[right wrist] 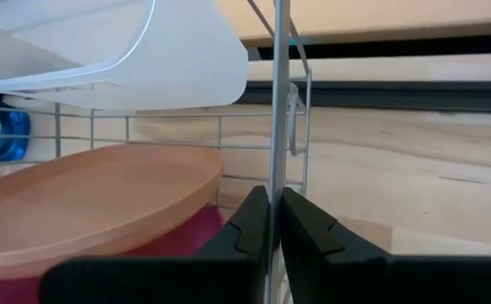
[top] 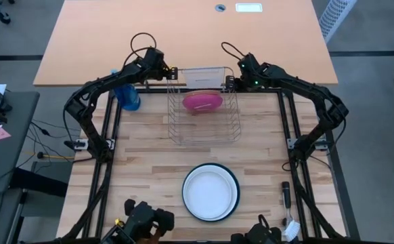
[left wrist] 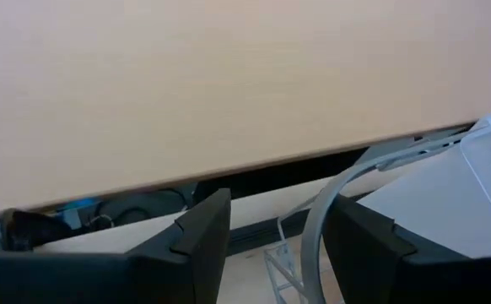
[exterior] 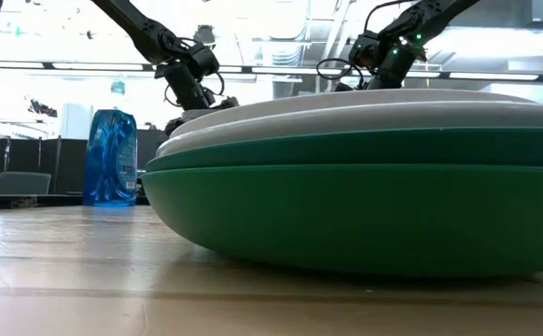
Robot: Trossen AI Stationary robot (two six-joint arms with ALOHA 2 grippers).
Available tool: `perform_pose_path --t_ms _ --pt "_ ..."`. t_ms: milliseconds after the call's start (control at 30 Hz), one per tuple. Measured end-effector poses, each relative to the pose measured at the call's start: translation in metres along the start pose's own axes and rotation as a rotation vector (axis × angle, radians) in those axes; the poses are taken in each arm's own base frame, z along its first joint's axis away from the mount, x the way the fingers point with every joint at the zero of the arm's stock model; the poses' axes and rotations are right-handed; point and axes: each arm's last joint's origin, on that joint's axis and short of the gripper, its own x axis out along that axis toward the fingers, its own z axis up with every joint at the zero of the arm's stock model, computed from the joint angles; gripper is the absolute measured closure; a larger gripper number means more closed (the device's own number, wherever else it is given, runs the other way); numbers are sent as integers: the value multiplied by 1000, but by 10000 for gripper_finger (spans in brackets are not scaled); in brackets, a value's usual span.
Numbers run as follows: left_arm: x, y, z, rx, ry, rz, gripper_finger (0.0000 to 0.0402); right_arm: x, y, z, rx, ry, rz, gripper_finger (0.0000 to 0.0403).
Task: Sort dishes
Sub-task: Adjust the dish rack
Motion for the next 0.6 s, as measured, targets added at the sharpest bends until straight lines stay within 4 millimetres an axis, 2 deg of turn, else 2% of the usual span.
perform_pose_path --t_ms 267,600 --pt "0 -2 3 108 -34 -9 228 -1 5 -6 58 0 -11 357" --pt "0 -4 4 118 -39 -41 228 -1 4 -11 26 37 -39 348"
